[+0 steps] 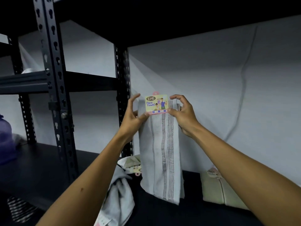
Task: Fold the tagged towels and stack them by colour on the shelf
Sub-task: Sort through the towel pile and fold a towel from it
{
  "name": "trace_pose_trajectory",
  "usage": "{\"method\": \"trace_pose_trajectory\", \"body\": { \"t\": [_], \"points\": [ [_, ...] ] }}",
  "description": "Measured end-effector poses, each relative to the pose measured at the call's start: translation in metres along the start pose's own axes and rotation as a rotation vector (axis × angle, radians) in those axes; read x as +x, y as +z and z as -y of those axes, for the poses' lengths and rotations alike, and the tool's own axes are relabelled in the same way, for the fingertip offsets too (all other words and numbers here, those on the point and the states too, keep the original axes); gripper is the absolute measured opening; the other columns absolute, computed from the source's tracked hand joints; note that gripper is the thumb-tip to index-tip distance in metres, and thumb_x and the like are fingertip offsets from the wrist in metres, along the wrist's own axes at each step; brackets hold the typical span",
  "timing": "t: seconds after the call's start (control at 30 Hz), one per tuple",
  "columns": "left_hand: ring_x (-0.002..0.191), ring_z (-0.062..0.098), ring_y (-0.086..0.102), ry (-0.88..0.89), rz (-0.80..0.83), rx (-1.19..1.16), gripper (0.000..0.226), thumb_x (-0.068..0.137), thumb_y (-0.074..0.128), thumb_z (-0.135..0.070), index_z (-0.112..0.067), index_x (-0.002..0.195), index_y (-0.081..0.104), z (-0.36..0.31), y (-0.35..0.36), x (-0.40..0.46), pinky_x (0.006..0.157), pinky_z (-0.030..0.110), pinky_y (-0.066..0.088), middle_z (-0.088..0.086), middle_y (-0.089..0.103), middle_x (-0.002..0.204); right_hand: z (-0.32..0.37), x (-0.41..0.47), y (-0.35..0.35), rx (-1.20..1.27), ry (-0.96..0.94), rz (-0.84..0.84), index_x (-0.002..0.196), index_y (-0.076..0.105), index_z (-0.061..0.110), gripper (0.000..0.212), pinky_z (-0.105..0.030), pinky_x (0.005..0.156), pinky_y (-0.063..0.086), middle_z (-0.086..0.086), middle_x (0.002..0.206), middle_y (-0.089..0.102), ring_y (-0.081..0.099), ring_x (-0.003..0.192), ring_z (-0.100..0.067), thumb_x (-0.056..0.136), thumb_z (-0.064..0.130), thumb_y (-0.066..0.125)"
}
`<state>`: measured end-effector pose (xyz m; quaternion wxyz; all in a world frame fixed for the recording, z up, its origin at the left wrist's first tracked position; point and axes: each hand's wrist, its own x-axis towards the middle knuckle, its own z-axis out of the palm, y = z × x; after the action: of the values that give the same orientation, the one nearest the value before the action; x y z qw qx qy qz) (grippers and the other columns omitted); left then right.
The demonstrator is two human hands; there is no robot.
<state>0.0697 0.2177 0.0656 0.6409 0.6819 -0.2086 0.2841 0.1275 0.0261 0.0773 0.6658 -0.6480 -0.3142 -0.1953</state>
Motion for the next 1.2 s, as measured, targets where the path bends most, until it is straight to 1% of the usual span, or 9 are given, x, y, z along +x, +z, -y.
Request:
{"method": "trace_pose_trajectory", "body": {
  "t": [0.07, 0.17, 0.3, 0.57, 0.63, 0.77, 0.97, 1.07, 1.2],
  "points": [
    [0.096, 0.025, 0.071, -0.044, -0.008, 0.007, 0.041, 0.092, 0.062, 0.001, -0.034, 0.115, 0.060, 0.006, 0.010, -0.005, 0.077, 0.036, 0.060, 0.011, 0.072, 0.108, 0.002, -0.005, -0.013, -0.080, -0.028, 0.080, 0.109, 0.063, 0.040, 0.050, -0.043, 0.090, 0.057, 0.001, 0.121, 0.063, 0.065, 0.108, -0.024, 0.088, -0.006, 0.063],
    [0.095, 0.020, 0.069, -0.120, -0.009, -0.049, 0.025, 0.093, 0.059, 0.003, -0.015, 0.091, 0.075, 0.011, 0.021, -0.006, 0.072, 0.025, 0.057, 0.006, 0.073, 0.104, 0.014, -0.009, -0.031, -0.142, 0.002, 0.204, 0.100, 0.073, 0.018, 0.023, -0.024, 0.083, 0.057, 0.007, 0.108, 0.068, 0.065, 0.101, -0.012, 0.087, -0.001, 0.067],
    [0.085, 0.010, 0.071, -0.157, 0.036, -0.129, 0.024, 0.092, 0.058, 0.006, -0.011, 0.098, 0.074, 0.014, 0.035, -0.008, 0.069, 0.021, 0.055, 0.001, 0.074, 0.100, 0.030, -0.007, -0.055, -0.217, 0.169, 0.384, 0.092, 0.077, 0.013, 0.014, -0.017, 0.070, 0.053, 0.006, 0.092, 0.073, 0.067, 0.084, -0.002, 0.084, 0.003, 0.073],
    [0.089, 0.016, 0.070, -0.177, 0.181, -0.131, 0.027, 0.091, 0.058, 0.007, -0.013, 0.098, 0.075, 0.026, 0.058, -0.015, 0.077, 0.025, 0.057, 0.006, 0.076, 0.099, 0.043, -0.004, -0.076, -0.564, 0.182, 0.577, 0.099, 0.077, 0.017, 0.022, -0.013, 0.076, 0.052, 0.002, 0.099, 0.073, 0.065, 0.085, -0.003, 0.084, 0.002, 0.072],
    [0.093, 0.017, 0.070, -0.160, 0.192, -0.155, 0.025, 0.090, 0.061, 0.006, -0.013, 0.098, 0.076, 0.031, 0.064, -0.018, 0.079, 0.027, 0.056, 0.006, 0.075, 0.102, 0.041, -0.007, -0.080, -0.551, 0.177, 0.512, 0.099, 0.077, 0.015, 0.024, -0.011, 0.074, 0.051, 0.007, 0.097, 0.070, 0.062, 0.084, 0.004, 0.084, -0.002, 0.070],
    [0.096, 0.016, 0.069, -0.194, 0.275, -0.119, 0.030, 0.082, 0.071, 0.006, -0.022, 0.089, 0.080, 0.054, 0.075, -0.035, 0.081, 0.026, 0.055, 0.002, 0.075, 0.105, 0.039, -0.009, -0.099, -0.448, 0.191, 0.283, 0.095, 0.077, 0.018, 0.026, -0.022, 0.081, 0.057, -0.001, 0.098, 0.073, 0.069, 0.085, -0.013, 0.085, -0.004, 0.068],
    [0.107, 0.022, 0.067, -0.372, 0.326, -0.031, 0.032, 0.074, 0.079, 0.001, -0.024, 0.095, 0.080, 0.108, 0.077, -0.073, 0.093, 0.034, 0.054, 0.001, 0.073, 0.113, 0.045, -0.018, -0.140, -0.293, 0.271, 0.027, 0.090, 0.075, 0.015, 0.027, -0.030, 0.083, 0.057, -0.010, 0.097, 0.072, 0.067, 0.075, -0.017, 0.084, -0.010, 0.065],
    [0.110, 0.026, 0.066, -0.482, 0.213, -0.162, 0.036, 0.066, 0.080, -0.005, -0.022, 0.098, 0.079, 0.121, 0.072, -0.089, 0.095, 0.040, 0.054, 0.008, 0.068, 0.123, 0.039, -0.032, -0.164, -0.275, 0.333, -0.055, 0.086, 0.076, 0.016, 0.029, -0.037, 0.092, 0.055, -0.009, 0.096, 0.073, 0.066, 0.079, -0.021, 0.084, -0.011, 0.064],
    [0.091, 0.029, 0.070, -0.518, -0.013, -0.419, 0.031, 0.079, 0.068, 0.006, -0.012, 0.103, 0.074, 0.118, 0.066, -0.102, 0.079, 0.040, 0.060, 0.018, 0.072, 0.108, 0.028, -0.065, -0.183, -0.257, 0.431, -0.122, 0.088, 0.077, 0.014, 0.028, -0.039, 0.091, 0.057, -0.011, 0.105, 0.072, 0.069, 0.080, -0.022, 0.085, -0.010, 0.064]
  ]
}}
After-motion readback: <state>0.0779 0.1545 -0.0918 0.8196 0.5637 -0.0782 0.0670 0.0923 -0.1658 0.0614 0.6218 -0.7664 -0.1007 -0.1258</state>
